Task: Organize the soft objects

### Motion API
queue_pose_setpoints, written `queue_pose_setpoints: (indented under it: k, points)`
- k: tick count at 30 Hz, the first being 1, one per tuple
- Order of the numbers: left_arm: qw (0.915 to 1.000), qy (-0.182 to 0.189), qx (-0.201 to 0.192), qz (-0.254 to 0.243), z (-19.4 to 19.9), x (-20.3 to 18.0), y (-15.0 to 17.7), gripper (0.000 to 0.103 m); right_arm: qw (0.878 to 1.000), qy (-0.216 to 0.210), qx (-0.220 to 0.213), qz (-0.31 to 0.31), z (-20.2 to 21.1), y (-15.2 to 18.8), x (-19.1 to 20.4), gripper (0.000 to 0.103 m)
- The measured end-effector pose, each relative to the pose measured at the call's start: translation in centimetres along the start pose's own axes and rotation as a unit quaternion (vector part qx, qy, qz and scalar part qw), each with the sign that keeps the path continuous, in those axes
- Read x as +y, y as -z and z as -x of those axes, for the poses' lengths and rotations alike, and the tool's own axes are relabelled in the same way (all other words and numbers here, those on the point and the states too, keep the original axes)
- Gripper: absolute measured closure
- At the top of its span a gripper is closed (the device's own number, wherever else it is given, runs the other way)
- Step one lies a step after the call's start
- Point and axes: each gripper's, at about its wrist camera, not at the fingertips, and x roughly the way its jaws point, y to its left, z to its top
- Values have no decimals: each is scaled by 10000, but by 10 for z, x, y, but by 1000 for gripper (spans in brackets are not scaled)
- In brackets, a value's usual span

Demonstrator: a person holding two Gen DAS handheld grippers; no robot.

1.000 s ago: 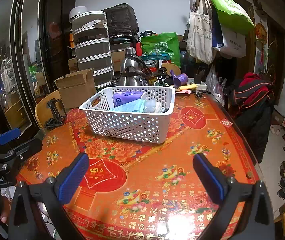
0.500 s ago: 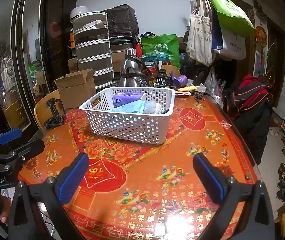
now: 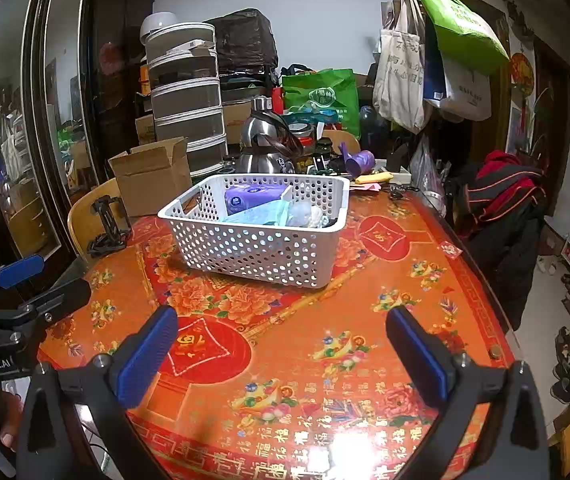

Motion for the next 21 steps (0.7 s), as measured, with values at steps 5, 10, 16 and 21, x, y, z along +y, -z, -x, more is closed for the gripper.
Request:
queue_pose_setpoints:
  k: [5,10,16,21]
  points:
    - [10000,-7,5,-3,0,-1,0,0,10000,6,3,-2,0,0,0,0]
    - [10000,9,2,-3,0,-1,0,0,10000,16,0,5,1,0,-1,0]
    - [10000,8,3,-12,0,-1,0,0,10000,25,-2,15,1,0,0,0]
    - [10000,23,17,-31,0,-1,2,0,10000,42,-1,29,0,0,-1,0]
